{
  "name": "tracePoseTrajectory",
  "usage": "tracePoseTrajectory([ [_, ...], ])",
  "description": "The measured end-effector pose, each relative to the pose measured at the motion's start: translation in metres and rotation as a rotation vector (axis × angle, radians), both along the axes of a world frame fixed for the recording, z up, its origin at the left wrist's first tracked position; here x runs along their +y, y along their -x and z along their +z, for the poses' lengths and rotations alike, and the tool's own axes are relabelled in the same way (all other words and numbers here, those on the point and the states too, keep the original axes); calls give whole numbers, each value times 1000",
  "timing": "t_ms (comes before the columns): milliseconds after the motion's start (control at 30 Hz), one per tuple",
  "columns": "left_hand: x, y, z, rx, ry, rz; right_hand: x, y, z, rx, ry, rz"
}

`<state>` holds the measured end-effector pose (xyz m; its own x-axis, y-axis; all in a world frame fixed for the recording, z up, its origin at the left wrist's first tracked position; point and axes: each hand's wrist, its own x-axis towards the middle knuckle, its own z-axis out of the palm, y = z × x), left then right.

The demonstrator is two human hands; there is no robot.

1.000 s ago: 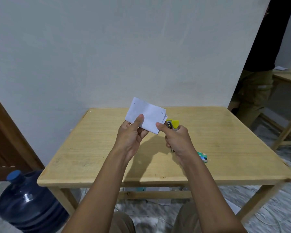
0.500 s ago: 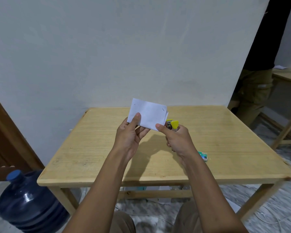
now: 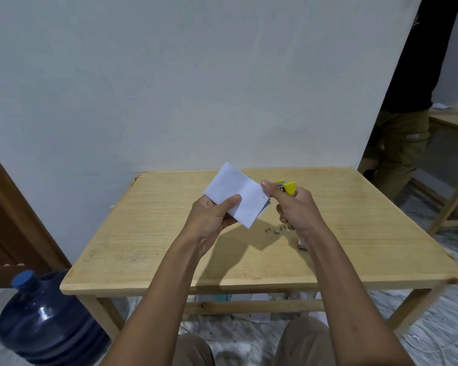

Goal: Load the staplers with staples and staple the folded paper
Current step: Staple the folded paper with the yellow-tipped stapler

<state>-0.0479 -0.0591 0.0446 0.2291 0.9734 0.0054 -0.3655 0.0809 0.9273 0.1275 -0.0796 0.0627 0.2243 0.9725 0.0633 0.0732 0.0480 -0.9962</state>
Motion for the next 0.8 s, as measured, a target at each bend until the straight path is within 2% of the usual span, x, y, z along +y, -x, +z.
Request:
tracePoseTrajectory([
  [133, -1, -2, 1, 10, -5, -31, 2, -12, 3, -133, 20, 94],
  [267, -2, -5, 2, 3, 25, -13, 2, -13, -3, -108, 27, 145],
  [400, 0, -4, 4, -6, 37, 8, -5, -11, -2, -173, 54, 247],
  [600, -1, 5, 5, 217, -16, -144, -4, -12, 14, -211, -7, 144],
  [800, -2, 5, 6, 383, -56, -248, -1, -13, 11, -191, -19, 153],
])
